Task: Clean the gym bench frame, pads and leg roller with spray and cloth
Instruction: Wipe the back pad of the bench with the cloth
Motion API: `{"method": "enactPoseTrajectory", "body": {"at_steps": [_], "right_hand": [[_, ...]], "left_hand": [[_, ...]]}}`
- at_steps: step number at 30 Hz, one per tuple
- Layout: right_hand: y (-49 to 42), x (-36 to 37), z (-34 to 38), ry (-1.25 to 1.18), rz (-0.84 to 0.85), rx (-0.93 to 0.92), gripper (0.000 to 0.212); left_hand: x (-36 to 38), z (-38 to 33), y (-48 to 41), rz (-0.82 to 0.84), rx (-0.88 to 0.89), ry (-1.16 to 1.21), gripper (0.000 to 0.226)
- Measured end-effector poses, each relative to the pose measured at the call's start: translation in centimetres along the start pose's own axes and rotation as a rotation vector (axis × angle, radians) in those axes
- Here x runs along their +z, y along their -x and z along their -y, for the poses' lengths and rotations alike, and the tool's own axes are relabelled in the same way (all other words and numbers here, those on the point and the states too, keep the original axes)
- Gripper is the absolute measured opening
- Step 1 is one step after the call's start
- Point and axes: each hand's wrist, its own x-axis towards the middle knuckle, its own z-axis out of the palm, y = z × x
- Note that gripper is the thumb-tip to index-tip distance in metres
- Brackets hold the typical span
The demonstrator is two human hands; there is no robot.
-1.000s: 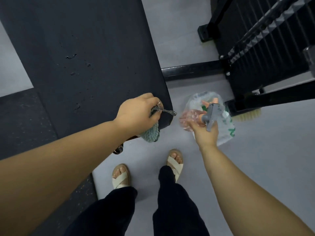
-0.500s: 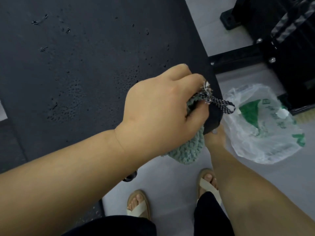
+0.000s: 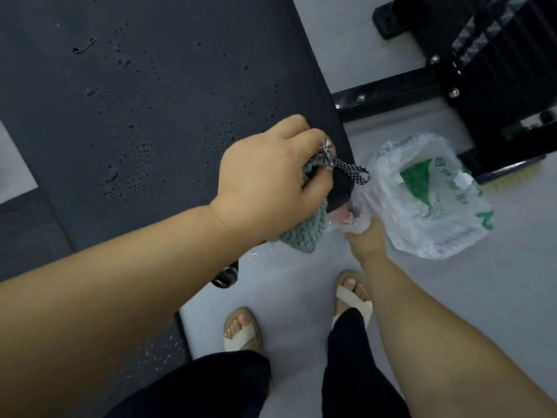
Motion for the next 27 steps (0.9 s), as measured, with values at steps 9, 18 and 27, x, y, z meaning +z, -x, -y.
{"method": "enactPoseTrajectory", "body": {"at_steps": [9, 18, 27], "right_hand": [[19.6, -6.7, 13.6, -0.557, -0.244, -0.498, 0.003], [25.9, -5.7, 21.8, -0.155, 0.242, -0.646, 0.032], [21.5, -2.0, 24.7, 0.626, -0.189, -0.864, 0.066]], "left_hand": [[-4.4, -1.2, 0.2, 0.315, -0.536, 0.470, 0.024], [-11.8, 1.2, 2.3, 0.172, -1.181, 1.517, 0.034], [-14.4, 10.0, 9.4, 0.106, -1.037, 0.462, 0.039]]}}
